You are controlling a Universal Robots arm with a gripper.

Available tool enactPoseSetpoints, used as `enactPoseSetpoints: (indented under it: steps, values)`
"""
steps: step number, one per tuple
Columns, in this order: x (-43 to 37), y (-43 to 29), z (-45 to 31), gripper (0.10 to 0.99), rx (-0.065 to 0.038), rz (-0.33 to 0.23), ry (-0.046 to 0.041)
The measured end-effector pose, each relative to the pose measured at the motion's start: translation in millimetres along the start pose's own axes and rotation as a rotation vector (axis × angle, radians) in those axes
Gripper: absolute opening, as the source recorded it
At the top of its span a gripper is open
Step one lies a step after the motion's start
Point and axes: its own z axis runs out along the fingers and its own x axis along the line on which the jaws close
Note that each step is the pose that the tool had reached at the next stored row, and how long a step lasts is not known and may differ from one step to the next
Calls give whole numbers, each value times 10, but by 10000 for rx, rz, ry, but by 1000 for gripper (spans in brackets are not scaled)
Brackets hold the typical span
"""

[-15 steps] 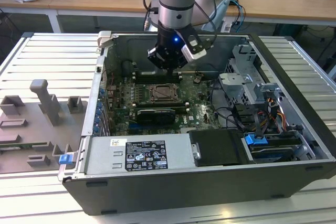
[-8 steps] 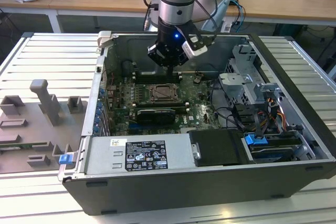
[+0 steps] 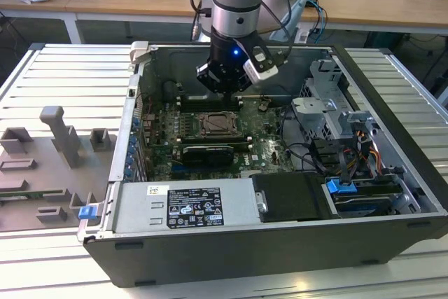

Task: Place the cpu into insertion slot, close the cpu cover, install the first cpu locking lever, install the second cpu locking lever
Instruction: 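Install the second cpu locking lever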

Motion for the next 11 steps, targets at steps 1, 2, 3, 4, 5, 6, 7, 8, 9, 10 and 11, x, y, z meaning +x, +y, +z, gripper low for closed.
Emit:
enactPoseSetpoints:
  steps: [1,2,3,4,5,6,7,8,9,10,11]
  values:
    - [1,-14,0,106,-1,0,-1]
    - [1,-22,0,106,0,0,0]
    - [2,-31,-1,106,0,1,0]
    - [2,-46,-1,106,0,1,-1]
    - [3,-56,-2,106,0,0,0]
    - [3,-64,-2,106,0,0,0]
    - [4,-67,-3,106,0,0,-1]
    - [4,-68,-2,106,-1,2,-1]
    - [4,-68,-3,106,0,2,-1]
    - [3,-69,-6,106,1,0,0]
    - [3,-69,-12,106,2,0,1]
